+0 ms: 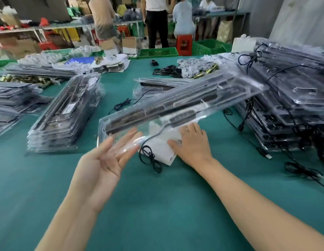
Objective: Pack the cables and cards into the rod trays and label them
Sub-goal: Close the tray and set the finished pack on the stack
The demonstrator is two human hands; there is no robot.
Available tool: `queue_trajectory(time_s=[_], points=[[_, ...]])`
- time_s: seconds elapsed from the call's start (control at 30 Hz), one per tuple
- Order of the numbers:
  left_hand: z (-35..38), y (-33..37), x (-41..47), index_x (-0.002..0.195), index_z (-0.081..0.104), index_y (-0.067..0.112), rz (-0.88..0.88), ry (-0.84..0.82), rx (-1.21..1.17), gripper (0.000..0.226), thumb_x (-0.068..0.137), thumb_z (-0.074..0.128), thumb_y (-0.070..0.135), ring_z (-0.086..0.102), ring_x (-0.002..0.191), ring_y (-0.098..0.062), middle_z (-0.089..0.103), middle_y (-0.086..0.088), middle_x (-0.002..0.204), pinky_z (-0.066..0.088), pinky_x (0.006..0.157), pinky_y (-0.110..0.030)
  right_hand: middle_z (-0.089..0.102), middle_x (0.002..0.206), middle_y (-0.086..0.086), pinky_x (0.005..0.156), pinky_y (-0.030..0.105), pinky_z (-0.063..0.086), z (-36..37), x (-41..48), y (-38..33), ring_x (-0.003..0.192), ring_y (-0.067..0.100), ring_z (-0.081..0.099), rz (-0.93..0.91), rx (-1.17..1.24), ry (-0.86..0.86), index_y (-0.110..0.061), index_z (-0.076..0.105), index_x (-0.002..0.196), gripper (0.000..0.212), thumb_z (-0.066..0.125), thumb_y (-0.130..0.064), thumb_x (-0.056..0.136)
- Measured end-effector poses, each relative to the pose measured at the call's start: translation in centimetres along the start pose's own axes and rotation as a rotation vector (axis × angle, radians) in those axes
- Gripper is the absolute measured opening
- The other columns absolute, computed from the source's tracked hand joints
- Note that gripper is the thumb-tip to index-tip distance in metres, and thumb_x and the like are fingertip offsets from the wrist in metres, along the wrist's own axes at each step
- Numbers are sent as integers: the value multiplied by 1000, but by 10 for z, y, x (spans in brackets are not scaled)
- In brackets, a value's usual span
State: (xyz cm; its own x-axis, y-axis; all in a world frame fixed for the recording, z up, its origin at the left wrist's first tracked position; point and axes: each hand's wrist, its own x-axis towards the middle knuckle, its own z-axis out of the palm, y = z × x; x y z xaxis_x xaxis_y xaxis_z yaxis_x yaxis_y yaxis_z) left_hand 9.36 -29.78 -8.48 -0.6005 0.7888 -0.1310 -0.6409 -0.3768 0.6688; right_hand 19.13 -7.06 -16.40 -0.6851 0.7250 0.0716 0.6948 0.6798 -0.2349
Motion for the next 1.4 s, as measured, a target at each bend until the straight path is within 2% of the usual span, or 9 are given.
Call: queue_trajectory(time_s=[0.1, 0.27, 0.4, 0.53, 0.7, 0.83, 0.97, 1.13, 1.4], points=[[-17, -7, -7, 107, 45, 16, -26, 22, -21, 9, 100, 49, 13, 65, 121, -41, 64, -29, 131, 63, 80, -34, 61, 83, 1, 97, 41, 37, -7, 1, -6, 96, 25, 57, 75, -48, -90, -19, 53, 69, 62, 12, -65, 83], [-37, -14, -12, 135, 50, 21, -29, 31, -36, 34, 102, 45, 15, 65, 122, -40, 63, -26, 134, 63, 79, -35, 62, 136, 8, 116, 46, 30, -4, -4, -3, 132, 29, 50, 46, 51, -55, -17, 66, 129, 55, 47, -55, 94], [-41, -20, -14, 143, 54, 14, -53, 43, -57, 43, 102, 44, 18, 66, 119, -39, 65, -24, 133, 63, 74, -33, 64, 98, -1, 111, 38, 34, -6, -10, -5, 113, 25, 55, 118, 155, -69, -20, 68, 97, 24, 51, -35, 94], [-42, -22, -16, 143, 49, 23, -46, 14, -37, 45, 99, 46, 17, 66, 119, -41, 64, -26, 133, 64, 73, -36, 43, 156, 8, 119, 29, 13, -10, -15, -11, 147, 23, 33, 90, 167, -185, -18, 49, 146, 44, 50, -33, 105], [-49, -28, -17, 144, 45, 23, -29, -20, 19, 45, 100, 43, 15, 63, 122, -44, 61, -26, 137, 63, 78, -41, 47, 145, 7, 108, 19, 33, -20, -27, -8, 129, 23, 48, -35, 16, -452, -17, 47, 136, 32, 48, -31, 108], [-50, -34, -13, 129, 53, 15, -6, -24, 56, 32, 98, 46, 15, 65, 120, -43, 62, -27, 135, 63, 78, -40, 46, 154, 7, 117, 34, 25, -31, -43, 0, 142, 24, 41, 68, 300, -254, -18, 48, 147, 44, 50, -33, 105], [-52, -39, -11, 125, 52, 13, 20, -28, 78, 30, 96, 48, 16, 65, 121, -42, 62, -29, 134, 63, 80, -41, 66, 120, -30, 94, 5, 43, -39, -90, 26, 113, -10, 59, -22, 942, -251, -48, 56, 123, 51, 81, -47, 79], [-61, -45, -19, 137, 56, 8, 17, -99, 273, 40, 100, 62, 22, 59, 128, -44, 55, -29, 142, 60, 89, -43, 60, 132, 25, 96, 44, 57, -43, -125, 28, 116, 37, 67, 264, 1970, -334, -8, 49, 137, 81, 85, -48, 76], [-45, -54, -20, 156, 31, 30, 306, -398, 1097, 99, 75, 77, 66, 41, 146, -10, 46, 6, 157, 28, 122, -31, 73, 117, 19, 67, 28, 61, -71, -131, 0, 97, 25, 75, 418, 2157, -115, -1, 64, 127, 50, 67, -25, 83]])
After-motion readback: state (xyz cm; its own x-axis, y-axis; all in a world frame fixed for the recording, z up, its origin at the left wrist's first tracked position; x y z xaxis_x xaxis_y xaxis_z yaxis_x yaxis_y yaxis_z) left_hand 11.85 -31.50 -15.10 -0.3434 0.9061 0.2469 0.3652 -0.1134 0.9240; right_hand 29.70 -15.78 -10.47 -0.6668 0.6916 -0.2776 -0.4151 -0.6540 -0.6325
